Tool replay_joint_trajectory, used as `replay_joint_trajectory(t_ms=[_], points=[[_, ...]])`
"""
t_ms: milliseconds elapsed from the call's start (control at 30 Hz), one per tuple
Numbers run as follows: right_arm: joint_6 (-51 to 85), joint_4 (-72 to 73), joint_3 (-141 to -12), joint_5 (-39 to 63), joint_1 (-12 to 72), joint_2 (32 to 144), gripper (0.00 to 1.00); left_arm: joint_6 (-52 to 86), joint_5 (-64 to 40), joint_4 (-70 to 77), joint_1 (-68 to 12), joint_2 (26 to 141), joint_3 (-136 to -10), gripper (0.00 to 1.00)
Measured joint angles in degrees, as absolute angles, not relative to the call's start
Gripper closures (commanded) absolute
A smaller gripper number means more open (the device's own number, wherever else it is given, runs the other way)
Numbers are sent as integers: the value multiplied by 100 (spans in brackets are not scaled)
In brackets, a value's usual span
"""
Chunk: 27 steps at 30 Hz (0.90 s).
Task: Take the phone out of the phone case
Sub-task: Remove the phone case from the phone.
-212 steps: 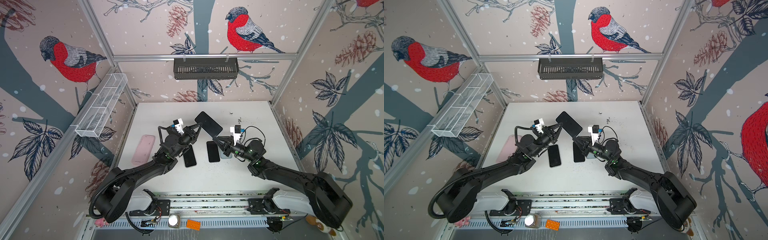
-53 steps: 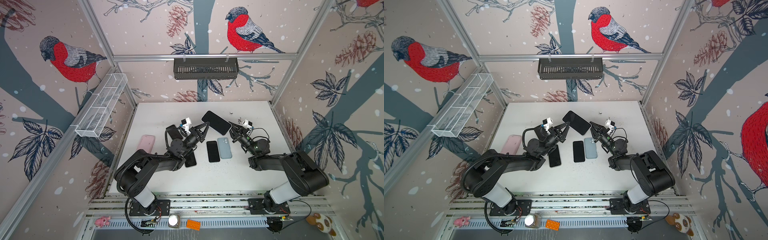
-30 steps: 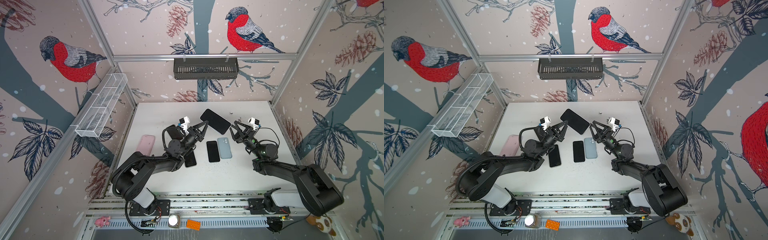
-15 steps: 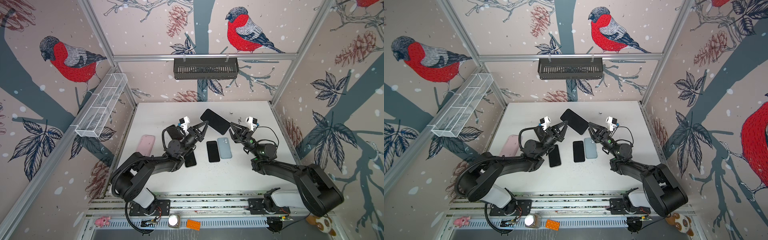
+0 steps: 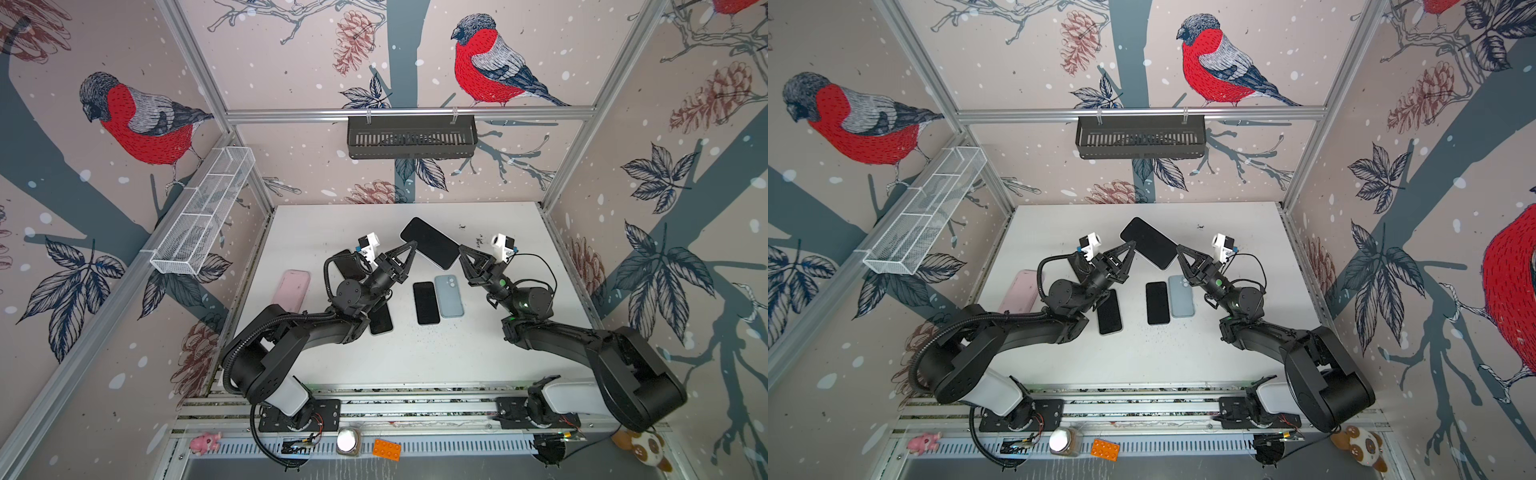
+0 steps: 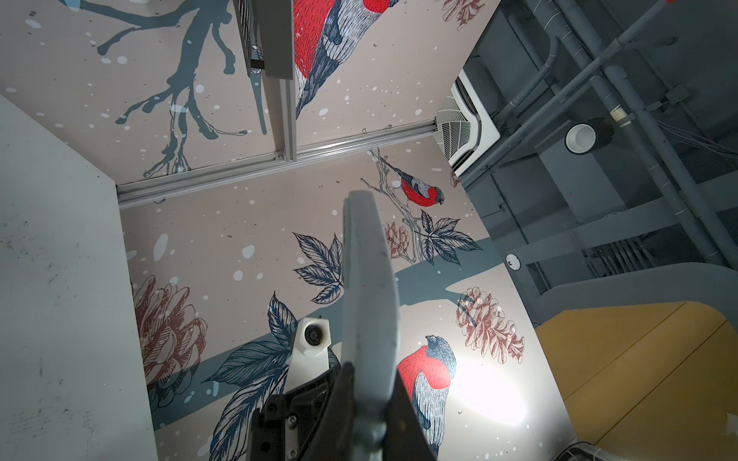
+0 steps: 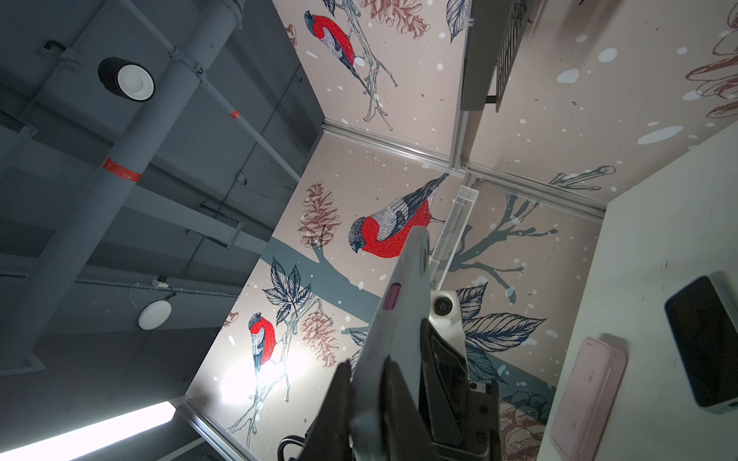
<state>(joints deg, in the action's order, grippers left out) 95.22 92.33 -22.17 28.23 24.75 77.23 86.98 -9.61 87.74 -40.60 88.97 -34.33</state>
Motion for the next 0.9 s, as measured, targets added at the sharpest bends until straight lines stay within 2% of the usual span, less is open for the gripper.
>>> replay_joint_trajectory(t_ms=[900], points=[[10838, 9183, -3339, 1835, 2429, 8447, 85, 8965, -165, 9111, -4191, 9937, -4532, 100]])
